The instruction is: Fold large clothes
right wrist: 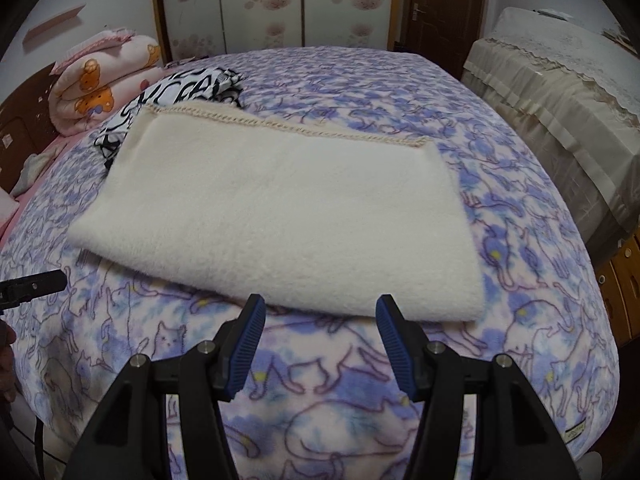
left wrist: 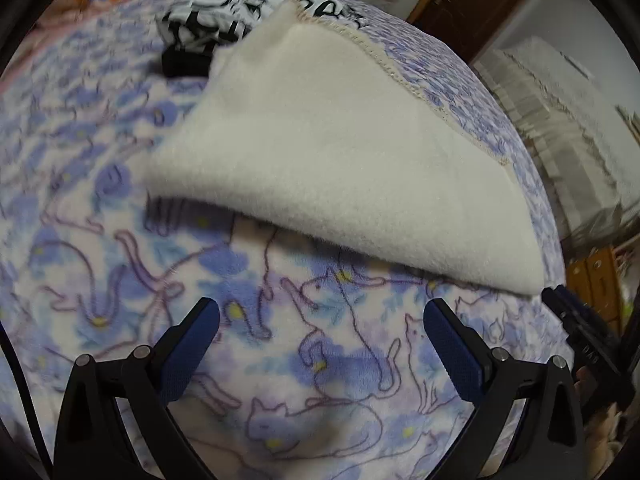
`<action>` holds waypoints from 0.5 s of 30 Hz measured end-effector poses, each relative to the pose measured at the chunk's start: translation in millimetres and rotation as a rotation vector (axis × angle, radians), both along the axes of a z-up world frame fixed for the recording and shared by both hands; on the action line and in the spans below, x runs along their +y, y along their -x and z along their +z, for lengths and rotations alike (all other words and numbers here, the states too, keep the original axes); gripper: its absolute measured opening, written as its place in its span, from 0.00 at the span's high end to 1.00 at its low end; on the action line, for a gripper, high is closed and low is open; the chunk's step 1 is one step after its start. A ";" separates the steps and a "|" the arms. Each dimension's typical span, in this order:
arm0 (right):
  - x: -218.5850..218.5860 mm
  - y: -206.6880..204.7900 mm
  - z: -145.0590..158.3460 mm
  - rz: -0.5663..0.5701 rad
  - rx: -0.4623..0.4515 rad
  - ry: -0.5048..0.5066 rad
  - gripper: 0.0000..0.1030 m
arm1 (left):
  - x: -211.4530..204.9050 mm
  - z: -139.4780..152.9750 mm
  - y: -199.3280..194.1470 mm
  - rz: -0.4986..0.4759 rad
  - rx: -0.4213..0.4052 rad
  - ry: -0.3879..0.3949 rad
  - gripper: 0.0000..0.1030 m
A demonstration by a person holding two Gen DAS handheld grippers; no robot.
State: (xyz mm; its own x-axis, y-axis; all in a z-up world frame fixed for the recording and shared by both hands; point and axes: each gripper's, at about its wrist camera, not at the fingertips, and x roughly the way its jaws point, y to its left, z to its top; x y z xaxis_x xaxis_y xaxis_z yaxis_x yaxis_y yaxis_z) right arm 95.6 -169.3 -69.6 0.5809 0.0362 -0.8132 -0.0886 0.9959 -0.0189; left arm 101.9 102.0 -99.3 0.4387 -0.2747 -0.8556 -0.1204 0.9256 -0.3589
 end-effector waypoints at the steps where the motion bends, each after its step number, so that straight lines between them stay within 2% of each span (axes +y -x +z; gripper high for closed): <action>1: 3.0 -2.5 -3.8 0.005 0.007 0.001 0.45 | 2.5 -7.5 -2.4 0.013 0.005 0.024 0.02; 10: 23.6 -35.9 -26.3 0.042 0.016 -0.005 0.45 | 28.2 -56.6 -42.9 0.116 -0.031 0.194 0.02; 15: 34.1 -55.4 -28.8 0.058 -0.014 -0.047 0.45 | 30.4 -68.5 -75.2 0.146 -0.090 0.214 0.02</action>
